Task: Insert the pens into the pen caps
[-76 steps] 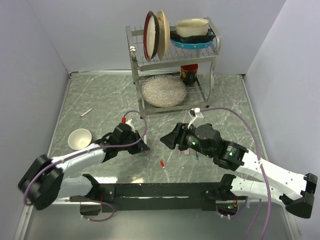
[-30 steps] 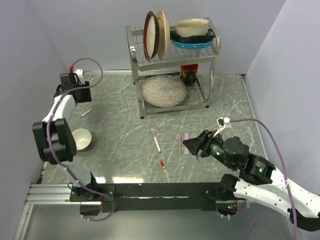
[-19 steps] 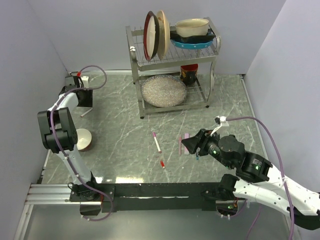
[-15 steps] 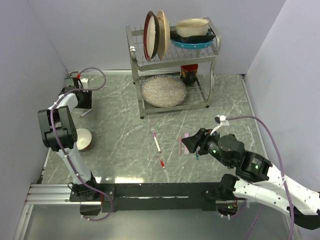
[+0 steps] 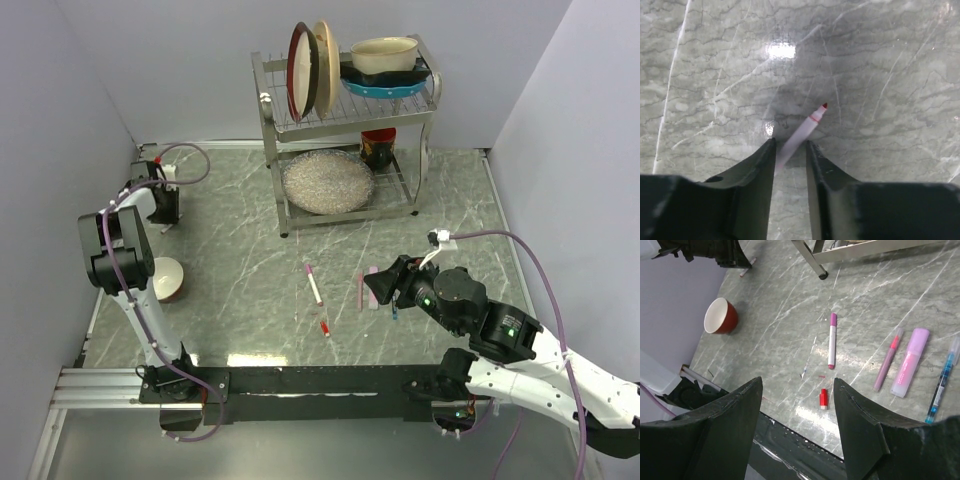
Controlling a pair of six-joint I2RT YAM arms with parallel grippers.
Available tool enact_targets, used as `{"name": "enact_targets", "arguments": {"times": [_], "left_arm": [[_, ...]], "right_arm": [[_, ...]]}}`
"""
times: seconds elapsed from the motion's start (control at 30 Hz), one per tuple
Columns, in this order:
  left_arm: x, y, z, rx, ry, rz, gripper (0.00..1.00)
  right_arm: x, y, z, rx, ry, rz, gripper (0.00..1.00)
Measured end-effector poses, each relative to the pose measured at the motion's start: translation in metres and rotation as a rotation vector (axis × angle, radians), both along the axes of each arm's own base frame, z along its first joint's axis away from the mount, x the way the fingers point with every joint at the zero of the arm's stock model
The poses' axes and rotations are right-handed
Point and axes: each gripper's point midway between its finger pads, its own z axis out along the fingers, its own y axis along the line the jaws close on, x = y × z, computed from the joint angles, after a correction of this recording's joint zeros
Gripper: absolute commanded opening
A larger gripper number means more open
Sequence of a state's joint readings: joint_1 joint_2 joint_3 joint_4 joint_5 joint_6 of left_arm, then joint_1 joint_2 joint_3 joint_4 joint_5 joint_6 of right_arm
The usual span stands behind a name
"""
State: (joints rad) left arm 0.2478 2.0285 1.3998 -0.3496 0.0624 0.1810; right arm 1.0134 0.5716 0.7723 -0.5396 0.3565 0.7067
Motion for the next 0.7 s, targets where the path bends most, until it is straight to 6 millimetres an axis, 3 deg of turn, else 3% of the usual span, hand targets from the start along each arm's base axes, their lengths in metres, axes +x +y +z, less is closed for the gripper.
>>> {"name": "enact_targets", "arguments": {"times": [0.13,0.23,0.3,0.53,0.7], "left_arm": [[-0.001,-0.002,-0.001,0.011,-0.016,0.009,0.09],[-0.003,-0.005,-0.002,0.032,-0.026,0.018,0.01],[-0.005,-0.011,-0.001,0.04,-0.028,0.02,0.01],[-0.023,-0.078,0.0,-0.052,-0.025,-0.028,0.01],[-0.053,-0.135,0.033,-0.196,-0.093,-0.071,0.01]], "right_arm": [[0.0,-0.001,0.001,0.0,-0.003,-0.001,0.67],[-0.001,-0.001,0.002,0.007,-0.006,0.0,0.67],[-0.002,-0.002,0.004,0.016,-0.007,0.002,0.67],[-0.007,0.001,0.008,0.055,0.008,0.019,0.67],[-0.013,0.007,0.011,0.093,0.033,0.052,0.66]]}}
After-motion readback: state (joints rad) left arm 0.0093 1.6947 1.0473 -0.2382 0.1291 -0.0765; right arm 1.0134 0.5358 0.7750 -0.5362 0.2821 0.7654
